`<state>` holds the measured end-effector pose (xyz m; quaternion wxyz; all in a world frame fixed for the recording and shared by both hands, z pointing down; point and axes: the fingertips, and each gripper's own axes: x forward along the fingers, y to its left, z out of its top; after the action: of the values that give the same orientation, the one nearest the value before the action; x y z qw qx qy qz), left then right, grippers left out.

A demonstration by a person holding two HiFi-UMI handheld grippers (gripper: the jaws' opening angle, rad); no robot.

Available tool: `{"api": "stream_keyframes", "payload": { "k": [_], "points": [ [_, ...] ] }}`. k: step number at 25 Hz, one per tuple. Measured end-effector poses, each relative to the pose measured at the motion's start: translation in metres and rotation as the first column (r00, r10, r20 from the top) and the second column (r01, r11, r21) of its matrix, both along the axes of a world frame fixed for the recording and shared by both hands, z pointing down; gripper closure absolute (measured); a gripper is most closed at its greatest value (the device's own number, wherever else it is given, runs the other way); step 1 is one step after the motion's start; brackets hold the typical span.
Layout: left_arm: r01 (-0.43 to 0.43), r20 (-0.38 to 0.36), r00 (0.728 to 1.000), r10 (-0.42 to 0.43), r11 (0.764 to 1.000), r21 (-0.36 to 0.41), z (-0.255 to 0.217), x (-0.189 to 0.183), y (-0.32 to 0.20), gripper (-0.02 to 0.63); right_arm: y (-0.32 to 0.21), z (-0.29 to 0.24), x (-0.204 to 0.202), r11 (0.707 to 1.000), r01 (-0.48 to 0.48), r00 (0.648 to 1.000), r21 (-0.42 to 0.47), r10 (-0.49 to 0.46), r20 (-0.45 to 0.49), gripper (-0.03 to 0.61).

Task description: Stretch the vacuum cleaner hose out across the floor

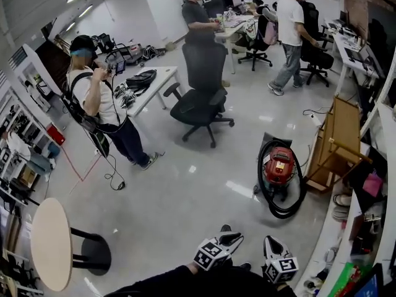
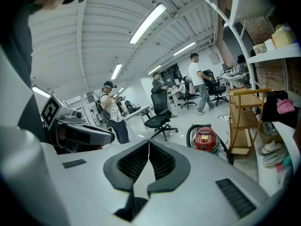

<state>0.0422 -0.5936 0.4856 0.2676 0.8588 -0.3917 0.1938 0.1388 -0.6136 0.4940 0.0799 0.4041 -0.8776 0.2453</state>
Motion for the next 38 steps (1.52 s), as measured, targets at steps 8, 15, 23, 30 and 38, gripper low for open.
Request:
{"api": "stream_keyframes", "payload": {
  "k": [8, 15, 23, 30, 38],
  "points": [
    [-0.137, -0.052, 0.989, 0.137, 0.991, 0.006, 0.002, 0.019, -0.105, 0.552, -0.084, -0.004, 0.032, 0.984, -0.179, 0.981, 0.006, 0.179, -0.078, 0.563],
    [-0.236, -0.103, 0.966, 0.235, 0.972, 0.003, 0.013, -0.009, -0.193, 0.552, -0.151, -0.007, -0.004, 0.971, -0.239, 0.960, -0.012, 0.234, -0.155, 0.563],
    [-0.189, -0.090, 0.978, 0.186, 0.981, -0.033, 0.040, -0.064, -0.275, 0.552, -0.211, -0.001, -0.024, 0.969, -0.243, 0.950, -0.035, 0.230, -0.210, 0.563],
    [-0.115, -0.065, 0.992, 0.112, 0.992, -0.042, 0.043, -0.065, -0.327, 0.552, -0.269, 0.011, -0.035, 0.988, -0.140, 0.981, -0.057, 0.131, -0.142, 0.563],
    [-0.023, -0.024, 0.999, 0.022, 0.998, -0.057, 0.037, -0.014, -0.371, 0.552, -0.363, -0.007, -0.006, 0.996, 0.062, 0.995, 0.056, -0.058, -0.078, 0.563]
  ]
}}
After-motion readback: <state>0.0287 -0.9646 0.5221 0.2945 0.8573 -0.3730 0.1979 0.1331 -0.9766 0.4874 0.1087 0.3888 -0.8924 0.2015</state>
